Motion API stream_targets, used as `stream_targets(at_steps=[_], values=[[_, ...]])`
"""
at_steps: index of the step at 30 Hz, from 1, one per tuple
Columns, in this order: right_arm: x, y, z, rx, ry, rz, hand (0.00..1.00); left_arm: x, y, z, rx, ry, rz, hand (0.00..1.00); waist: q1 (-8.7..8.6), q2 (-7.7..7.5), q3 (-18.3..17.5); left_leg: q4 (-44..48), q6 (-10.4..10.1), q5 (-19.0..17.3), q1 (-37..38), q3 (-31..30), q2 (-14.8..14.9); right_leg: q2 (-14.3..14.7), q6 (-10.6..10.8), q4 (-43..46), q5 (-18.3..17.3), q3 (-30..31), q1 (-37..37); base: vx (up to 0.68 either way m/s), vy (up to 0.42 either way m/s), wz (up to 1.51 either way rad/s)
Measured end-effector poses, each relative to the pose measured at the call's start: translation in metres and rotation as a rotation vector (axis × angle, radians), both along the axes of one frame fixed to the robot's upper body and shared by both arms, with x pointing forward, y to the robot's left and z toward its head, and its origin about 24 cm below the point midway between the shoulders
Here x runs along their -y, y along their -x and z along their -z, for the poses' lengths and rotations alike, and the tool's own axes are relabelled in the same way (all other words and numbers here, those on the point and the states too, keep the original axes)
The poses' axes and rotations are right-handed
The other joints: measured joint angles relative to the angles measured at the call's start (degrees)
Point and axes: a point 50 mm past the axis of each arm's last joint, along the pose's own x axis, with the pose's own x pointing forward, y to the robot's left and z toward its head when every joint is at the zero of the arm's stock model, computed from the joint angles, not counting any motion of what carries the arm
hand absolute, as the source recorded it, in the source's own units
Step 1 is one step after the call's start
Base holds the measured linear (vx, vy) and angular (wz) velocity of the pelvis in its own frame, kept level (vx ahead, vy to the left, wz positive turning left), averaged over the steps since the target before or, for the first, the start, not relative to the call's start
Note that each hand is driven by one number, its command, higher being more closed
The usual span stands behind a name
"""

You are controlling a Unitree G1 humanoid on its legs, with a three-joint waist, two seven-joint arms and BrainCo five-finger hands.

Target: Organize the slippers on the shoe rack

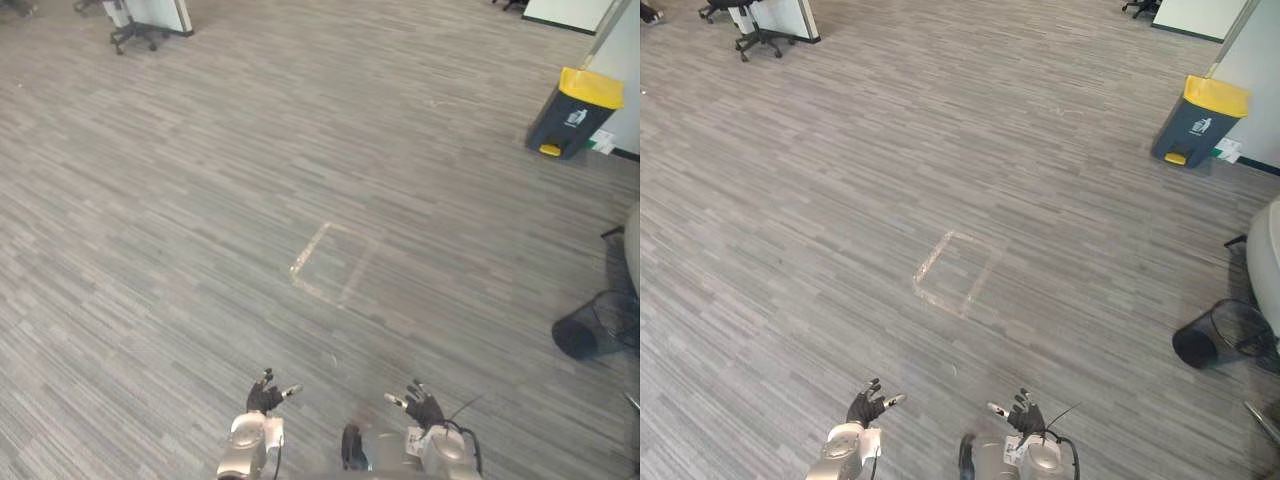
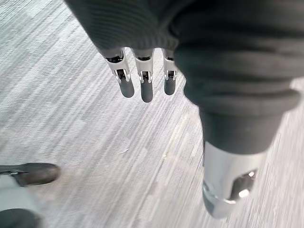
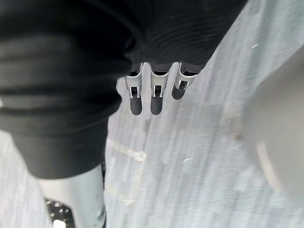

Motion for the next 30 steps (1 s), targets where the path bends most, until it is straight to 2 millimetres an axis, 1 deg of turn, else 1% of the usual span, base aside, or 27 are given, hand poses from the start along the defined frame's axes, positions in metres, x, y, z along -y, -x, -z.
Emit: stream_targets(at_steps=[1,3,4,6,7,8,9,10,11,12,13,14,16,17,18,19,20,21,22,23,24,25,26,27,28,29,30], values=[[-0.003,0.001,0.001,-0.005,-0.003,-0.015,0.00,-0.002,0.008,0.002,-0.019,0.000,-0.009,0.00,0.92,-0.68,0.41,4.48,0.37,-0.22,-3.83,1.17,1.27,0.52,-0.10,-1.90,-1.26,1.73,3.69,0.47,0.010,-0.56],[-0.005,0.003,0.002,-0.017,-0.007,-0.012,0.00,-0.005,0.006,-0.002,0.011,-0.004,-0.021,0.00,1.93,-0.93,0.47,3.88,1.35,-1.34,-9.43,2.29,1.67,0.19,0.01,-4.62,-2.62,4.10,8.08,0.45,0.038,-0.60],[-0.005,0.002,0.002,-0.014,-0.008,-0.013,0.00,-0.007,0.005,-0.004,0.027,-0.008,-0.027,0.00,2.28,-1.09,0.52,-0.76,2.14,-2.72,-12.27,3.82,1.45,-0.59,0.79,-6.52,-3.11,5.74,10.67,0.45,0.093,-0.63],[-0.005,-0.001,0.000,-0.004,-0.004,-0.009,0.00,-0.009,0.003,-0.007,0.045,-0.013,-0.029,0.00,2.53,-1.54,0.56,-12.66,2.15,-4.65,-15.02,6.42,0.21,-2.67,2.34,-8.89,-4.02,8.05,14.32,0.54,0.188,-0.73],[-0.003,-0.001,0.000,-0.001,0.004,-0.001,0.00,-0.007,0.000,-0.009,0.059,-0.012,-0.023,0.00,3.07,-2.03,0.40,-27.24,2.05,-3.91,-16.29,7.42,-2.49,-5.22,3.97,-10.31,-5.16,10.46,17.28,0.57,0.267,-0.70],[-0.002,-0.001,0.000,-0.003,0.006,0.004,0.00,-0.007,0.000,-0.008,0.057,-0.010,-0.023,0.00,3.27,-1.93,0.34,-31.52,2.10,-2.69,-16.14,7.37,-3.15,-5.56,4.22,-10.28,-5.30,11.21,17.66,0.59,0.302,-0.75],[0.000,0.001,0.001,-0.010,0.012,0.009,0.00,-0.004,0.002,-0.007,0.050,-0.005,-0.018,0.00,3.44,-1.28,-0.08,-40.42,2.21,1.45,-15.23,6.61,-3.78,-5.56,4.56,-10.02,-5.64,12.79,18.02,0.48,0.273,-0.57],[-0.001,0.004,0.003,-0.027,0.010,0.010,0.00,-0.004,0.003,-0.007,0.046,-0.009,-0.003,0.00,3.79,-1.60,-0.56,-39.99,3.02,5.00,-14.67,6.42,-4.54,-6.39,5.27,-9.40,-6.23,15.15,18.77,0.61,0.297,-0.45],[-0.008,0.007,0.005,-0.048,-0.011,0.003,0.00,-0.011,-0.001,-0.007,0.044,-0.033,0.008,0.00,3.16,-4.09,-1.92,-39.92,3.82,2.77,-14.24,8.50,-5.79,-8.27,5.03,-7.20,-4.16,17.11,17.07,0.72,0.341,-0.37],[-0.011,0.008,0.006,-0.051,-0.019,0.006,0.00,-0.012,-0.003,-0.007,0.045,-0.036,0.010,0.00,3.15,-4.58,-2.28,-38.77,4.20,0.95,-14.13,9.09,-5.82,-8.44,5.36,-5.15,-2.20,18.67,15.95,0.72,0.326,-0.25],[-0.011,0.011,0.007,-0.060,-0.020,0.006,0.00,-0.010,-0.002,-0.006,0.040,-0.035,0.017,0.00,2.97,-4.91,-2.52,-36.47,5.14,-1.72,-13.40,10.29,-5.77,-8.70,6.16,-1.62,0.04,20.03,15.31,0.69,0.357,-0.33],[-0.011,0.013,0.008,-0.065,-0.020,0.009,0.00,-0.007,0.000,-0.005,0.032,-0.032,0.030,0.00,2.88,-5.13,-2.47,-35.61,6.11,-3.91,-11.56,11.14,-6.22,-8.88,8.01,3.02,2.05,20.57,14.42,0.58,0.303,-0.27],[-0.010,0.016,0.009,-0.075,-0.021,0.012,0.00,-0.003,0.002,-0.004,0.025,-0.029,0.053,0.00,2.47,-5.20,-2.40,-36.28,6.47,-6.80,-7.59,12.12,-7.05,-8.92,10.76,12.99,7.20,20.41,11.33,0.43,0.231,-0.25],[-0.010,0.017,0.010,-0.078,-0.022,0.007,0.00,-0.002,0.004,-0.003,0.016,-0.027,0.060,0.00,2.19,-4.68,-1.82,-37.62,6.44,-8.37,-3.98,12.76,-7.60,-8.77,15.64,23.97,11.56,20.04,6.93,0.46,0.241,-0.42],[-0.010,0.018,0.009,-0.075,-0.026,0.009,0.00,-0.001,0.007,-0.001,0.001,-0.027,0.062,0.00,1.83,-4.71,-1.43,-40.24,6.25,-9.38,1.69,14.18,-8.48,-9.06,16.12,39.11,10.47,16.84,-0.37,0.53,0.241,-0.45],[-0.009,0.015,0.008,-0.060,-0.025,0.012,0.00,-0.001,0.007,-0.001,-0.002,-0.027,0.064,0.00,1.42,-4.48,-1.32,-43.04,6.13,-9.45,5.34,14.83,-8.82,-9.36,13.51,44.95,8.32,12.87,-5.23,0.51,0.168,-0.35],[-0.008,0.013,0.006,-0.046,-0.025,0.015,0.00,0.001,0.004,-0.002,0.005,-0.028,0.073,0.00,1.19,-4.34,-1.23,-45.88,6.09,-9.51,8.44,15.12,-8.86,-9.24,11.57,46.64,6.16,9.38,-8.90,0.43,0.092,-0.19],[-0.006,0.011,0.004,-0.030,-0.025,0.024,0.00,0.003,-0.001,-0.004,0.017,-0.027,0.089,0.00,1.10,-4.32,-1.08,-48.67,5.83,-9.76,11.39,15.18,-8.83,-8.62,10.46,45.70,4.16,6.30,-12.84,0.42,0.032,-0.08],[-0.005,0.011,0.004,-0.025,-0.025,0.034,0.00,0.005,-0.004,-0.004,0.021,-0.026,0.098,0.00,0.84,-4.35,-1.05,-49.92,5.47,-10.01,12.95,15.18,-8.74,-8.34,9.81,43.63,2.65,4.23,-15.17,0.40,-0.014,-0.02],[-0.001,0.009,0.003,-0.014,-0.021,0.049,0.00,0.008,-0.007,-0.004,0.021,-0.025,0.112,0.00,0.38,-4.31,-0.92,-51.24,4.88,-10.50,15.13,15.36,-8.56,-8.11,9.10,37.96,0.96,1.21,-17.69,0.49,-0.042,0.00],[0.000,0.005,0.002,-0.006,-0.018,0.053,0.00,0.009,-0.007,-0.003,0.015,-0.026,0.120,0.00,0.06,-4.18,-0.52,-53.13,4.57,-10.66,17.66,15.94,-8.50,-7.97,8.37,30.42,0.13,-1.60,-17.85,0.41,-0.045,-0.04],[0.001,0.005,0.002,-0.007,-0.018,0.060,0.00,0.010,-0.007,-0.003,0.013,-0.030,0.127,0.00,-0.29,-4.13,-0.52,-54.84,4.57,-10.66,19.98,17.21,-8.42,-7.92,7.44,22.53,0.64,-4.09,-17.68,0.46,-0.049,-0.05],[0.001,0.004,0.001,-0.005,-0.018,0.062,0.00,0.010,-0.008,-0.004,0.017,-0.031,0.130,0.00,-0.70,-4.07,-0.56,-56.59,4.19,-10.84,21.91,17.90,-8.64,-7.76,6.08,15.12,2.04,-6.23,-17.63,0.51,-0.062,-0.02],[0.001,0.004,0.002,-0.007,-0.019,0.059,0.00,0.009,-0.009,-0.004,0.020,-0.036,0.135,0.00,-0.93,-4.36,-0.68,-58.71,3.58,-10.86,24.29,18.05,-9.83,-7.26,3.70,6.26,7.20,-7.62,-17.25,0.66,-0.090,-0.13],[0.006,-0.001,0.000,0.002,-0.003,0.052,0.00,0.012,-0.008,-0.002,0.006,-0.033,0.142,0.00,-1.27,-3.00,-0.43,-58.96,2.86,-10.92,26.06,17.82,-9.02,-6.09,-0.33,6.98,9.25,-7.48,-16.57,0.56,-0.091,-0.26],[0.007,-0.002,0.000,0.000,-0.001,0.051,0.00,0.013,-0.007,-0.002,0.002,-0.034,0.149,0.00,-1.01,-1.90,-0.80,-57.62,1.54,-10.14,25.64,18.18,-7.87,-5.41,-0.83,7.04,7.99,-7.32,-16.54,0.47,-0.101,-0.28],[0.008,-0.003,-0.001,0.004,0.001,0.053,0.00,0.015,-0.008,-0.002,0.004,-0.027,0.154,0.00,-1.20,-1.02,-0.79,-55.01,0.49,-9.48,24.87,17.77,-7.29,-4.86,-0.91,7.15,6.81,-7.36,-16.27,0.47,-0.127,-0.24]])
